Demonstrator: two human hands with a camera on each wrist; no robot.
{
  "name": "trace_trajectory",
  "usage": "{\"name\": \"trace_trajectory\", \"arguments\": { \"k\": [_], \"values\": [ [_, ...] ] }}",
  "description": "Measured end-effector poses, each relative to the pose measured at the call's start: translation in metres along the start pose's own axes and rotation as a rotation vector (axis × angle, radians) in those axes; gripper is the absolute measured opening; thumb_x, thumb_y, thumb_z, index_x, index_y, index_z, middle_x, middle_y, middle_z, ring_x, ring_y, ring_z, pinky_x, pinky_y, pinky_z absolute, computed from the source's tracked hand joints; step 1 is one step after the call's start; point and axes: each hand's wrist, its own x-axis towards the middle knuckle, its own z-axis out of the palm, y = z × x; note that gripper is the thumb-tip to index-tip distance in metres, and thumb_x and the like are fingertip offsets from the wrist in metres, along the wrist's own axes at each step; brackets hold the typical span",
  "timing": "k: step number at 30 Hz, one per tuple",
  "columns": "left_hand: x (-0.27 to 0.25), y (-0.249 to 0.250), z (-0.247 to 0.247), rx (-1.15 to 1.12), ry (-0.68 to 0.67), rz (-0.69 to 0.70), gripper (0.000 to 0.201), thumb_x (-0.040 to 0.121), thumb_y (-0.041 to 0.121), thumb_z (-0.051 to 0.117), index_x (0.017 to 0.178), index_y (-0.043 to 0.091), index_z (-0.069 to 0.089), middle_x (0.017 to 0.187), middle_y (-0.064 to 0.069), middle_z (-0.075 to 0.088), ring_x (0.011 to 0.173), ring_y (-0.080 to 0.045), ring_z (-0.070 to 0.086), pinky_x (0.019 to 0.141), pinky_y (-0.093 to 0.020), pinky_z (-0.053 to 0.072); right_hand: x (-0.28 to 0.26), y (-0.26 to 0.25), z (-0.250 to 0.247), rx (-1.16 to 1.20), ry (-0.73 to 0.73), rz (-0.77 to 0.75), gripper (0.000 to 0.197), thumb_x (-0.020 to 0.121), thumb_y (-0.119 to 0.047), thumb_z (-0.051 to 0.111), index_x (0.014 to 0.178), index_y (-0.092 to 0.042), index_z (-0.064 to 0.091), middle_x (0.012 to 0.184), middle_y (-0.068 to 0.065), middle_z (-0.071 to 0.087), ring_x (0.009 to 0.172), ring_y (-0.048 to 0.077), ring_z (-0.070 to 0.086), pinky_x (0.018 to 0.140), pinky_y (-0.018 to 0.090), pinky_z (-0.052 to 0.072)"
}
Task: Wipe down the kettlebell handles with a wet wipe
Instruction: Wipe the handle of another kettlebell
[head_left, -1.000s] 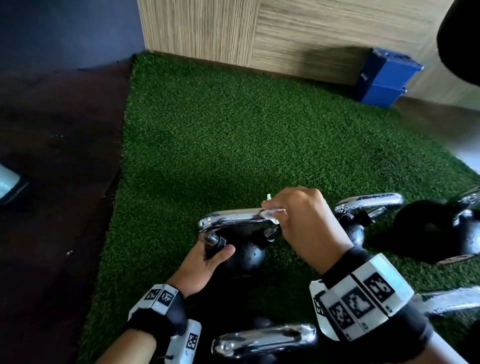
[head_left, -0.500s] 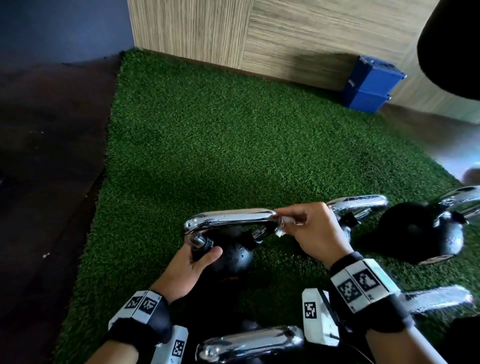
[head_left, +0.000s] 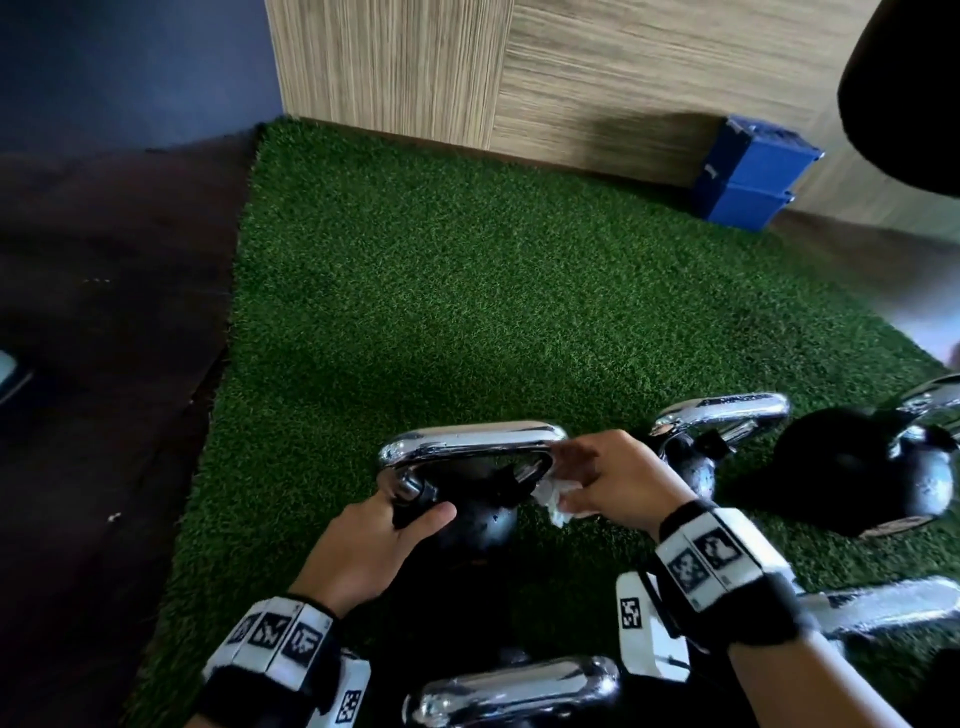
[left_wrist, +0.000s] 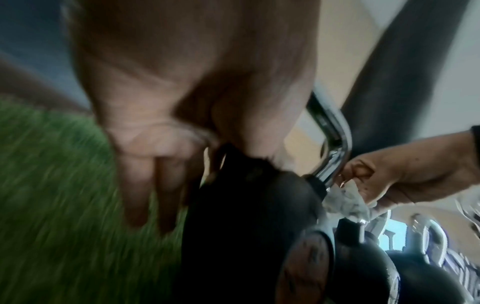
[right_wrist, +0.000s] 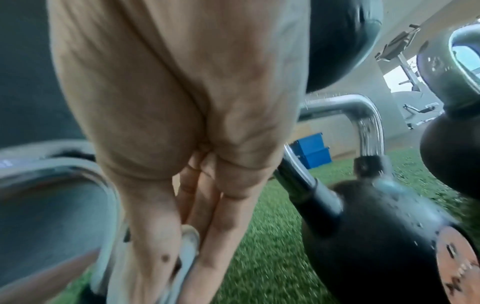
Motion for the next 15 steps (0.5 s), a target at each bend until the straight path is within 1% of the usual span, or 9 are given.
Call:
{"name": "trace_trajectory", "arguments": {
  "k": [2, 4, 6, 8, 9, 11, 12, 14, 15],
  "values": [
    [-0.014, 0.009, -0.017, 0.236, -0.046, -0.033, 0.059, 0.085, 0.082, 0.046, 0.094, 0.027, 0.065, 0.085, 0.003, 0.072, 0.089, -0.020, 0.070, 0.081, -0.034, 0.054, -0.014, -0.006, -0.009, -0.019, -0.011, -0.021, 0.024, 0.067, -0.005, 0.090, 0.077, -0.022, 0.077, 0.081, -0.005, 0.076, 0.078, 0.014, 0.075, 0.078, 0.041, 0.063],
    [-0.030, 0.017, -0.034, 0.265, -0.079, 0.020, 0.050, 0.089, 0.072, 0.054, 0.089, 0.025, 0.073, 0.083, 0.006, 0.076, 0.079, -0.008, 0.072, 0.073, -0.030, 0.054, -0.028, -0.020, -0.017, 0.002, -0.063, -0.079, 0.024, 0.067, -0.005, 0.090, 0.077, -0.023, 0.078, 0.079, -0.002, 0.076, 0.074, 0.014, 0.073, 0.078, 0.041, 0.063],
    [-0.045, 0.027, -0.047, -0.093, -0.109, 0.104, 0.041, 0.087, 0.068, 0.060, 0.092, 0.032, 0.078, 0.086, 0.015, 0.078, 0.077, 0.001, 0.072, 0.073, -0.019, 0.054, -0.042, -0.039, -0.021, 0.062, -0.123, -0.167, 0.025, 0.068, -0.008, 0.090, 0.083, -0.024, 0.077, 0.081, -0.003, 0.077, 0.074, 0.012, 0.071, 0.076, 0.037, 0.063],
    [-0.058, 0.044, -0.054, -0.599, -0.168, 0.151, 0.046, 0.083, 0.070, 0.065, 0.100, 0.030, 0.080, 0.098, 0.009, 0.080, 0.093, -0.007, 0.076, 0.085, -0.021, 0.058, -0.053, -0.059, -0.020, 0.075, -0.129, -0.256, 0.029, 0.068, -0.015, 0.090, 0.088, -0.026, 0.072, 0.083, -0.006, 0.077, 0.075, 0.007, 0.072, 0.072, 0.026, 0.059],
    [-0.061, 0.051, -0.055, -0.752, -0.178, 0.172, 0.046, 0.082, 0.066, 0.067, 0.105, 0.028, 0.080, 0.104, 0.006, 0.080, 0.100, -0.011, 0.076, 0.087, -0.024, 0.059, -0.056, -0.069, -0.017, 0.103, -0.115, -0.305, 0.030, 0.069, -0.015, 0.090, 0.088, -0.024, 0.070, 0.084, -0.004, 0.077, 0.074, 0.008, 0.072, 0.069, 0.023, 0.057],
    [-0.065, 0.063, -0.052, -0.907, -0.190, 0.242, 0.041, 0.082, 0.052, 0.064, 0.108, 0.026, 0.081, 0.116, 0.005, 0.077, 0.109, -0.013, 0.073, 0.087, -0.024, 0.059, -0.062, -0.086, -0.010, 0.215, -0.086, -0.381, 0.029, 0.068, -0.005, 0.089, 0.086, -0.015, 0.068, 0.082, 0.003, 0.076, 0.071, 0.011, 0.070, 0.065, 0.022, 0.057],
    [-0.066, 0.068, -0.052, -0.953, -0.192, 0.274, 0.038, 0.083, 0.047, 0.063, 0.107, 0.023, 0.081, 0.119, 0.005, 0.076, 0.111, -0.013, 0.072, 0.086, -0.024, 0.059, -0.063, -0.091, -0.007, 0.245, -0.069, -0.405, 0.030, 0.068, -0.002, 0.089, 0.085, -0.013, 0.067, 0.081, 0.005, 0.076, 0.070, 0.014, 0.070, 0.066, 0.025, 0.057],
    [-0.066, 0.073, -0.048, -1.016, -0.161, 0.296, 0.035, 0.083, 0.042, 0.064, 0.101, 0.018, 0.082, 0.116, 0.001, 0.077, 0.110, -0.017, 0.073, 0.082, -0.025, 0.060, -0.064, -0.099, -0.002, 0.219, -0.002, -0.438, 0.030, 0.067, -0.003, 0.088, 0.082, -0.015, 0.065, 0.079, 0.002, 0.073, 0.070, 0.018, 0.070, 0.068, 0.033, 0.057],
    [-0.064, 0.074, -0.046, -1.045, -0.134, 0.293, 0.034, 0.082, 0.041, 0.066, 0.100, 0.017, 0.082, 0.113, -0.002, 0.078, 0.108, -0.021, 0.074, 0.080, -0.025, 0.060, -0.063, -0.101, 0.000, 0.189, 0.066, -0.449, 0.030, 0.067, -0.006, 0.088, 0.081, -0.017, 0.064, 0.076, -0.001, 0.070, 0.066, 0.016, 0.067, 0.066, 0.032, 0.056]
  ]
}}
